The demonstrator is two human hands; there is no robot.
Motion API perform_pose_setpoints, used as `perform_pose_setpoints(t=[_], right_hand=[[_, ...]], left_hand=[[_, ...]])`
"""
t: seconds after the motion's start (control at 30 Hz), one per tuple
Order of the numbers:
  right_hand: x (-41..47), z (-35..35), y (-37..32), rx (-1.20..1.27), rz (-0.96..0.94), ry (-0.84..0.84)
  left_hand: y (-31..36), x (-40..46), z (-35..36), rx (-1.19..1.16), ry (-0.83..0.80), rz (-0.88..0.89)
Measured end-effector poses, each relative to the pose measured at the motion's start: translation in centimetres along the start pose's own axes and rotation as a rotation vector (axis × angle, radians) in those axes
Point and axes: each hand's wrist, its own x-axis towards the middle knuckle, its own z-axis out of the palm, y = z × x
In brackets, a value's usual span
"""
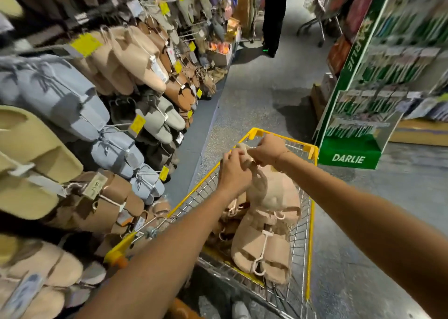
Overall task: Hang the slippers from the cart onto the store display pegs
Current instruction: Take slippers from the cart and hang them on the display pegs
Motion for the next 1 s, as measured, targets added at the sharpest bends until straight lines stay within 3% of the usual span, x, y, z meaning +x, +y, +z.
perform_pose_setpoints(t=[0.1,0.2,0.33,0.53,0.6,0.67,0.8,0.93,1.0], right_hand=[[-2.2,0.5,-4.3,0.275,0.098,-0.054],[-4.7,1.1,-7.6,0.592,0.252,-0.226],[-8.1,3.3,-12.6,0.760,0.267,-0.268],[-14.0,4.8,-21.7,0.847,-0.059,-0.251],[-16.1,5.1,-24.8,0.802,-0.140,-0.130],[-18.0,5.0,-27.9,0.675,-0.343,-0.004],[-21.9,3.2,-33.3,0.562,-0.809,-0.005],[-24.0,2.2,-38.0,0.533,-1.044,-0.114],[-25.3,1.7,-39.9,0.461,-1.195,0.008]], left_hand=[[1.0,-1.1,-4.8,0.066,0.061,0.023],[1.4,-2.6,-9.5,0.043,0.156,0.034],[1.1,-5.7,-15.3,0.113,0.245,0.034],[0.7,-10.4,-25.9,0.286,0.470,0.046],[1.0,-12.2,-29.4,0.305,0.548,0.063],[1.5,-13.9,-32.6,0.287,0.623,0.056],[3.7,-16.6,-38.2,0.318,0.761,0.033],[5.7,-19.7,-43.6,0.337,0.923,0.048],[6.8,-21.6,-46.3,0.365,0.992,0.064]])
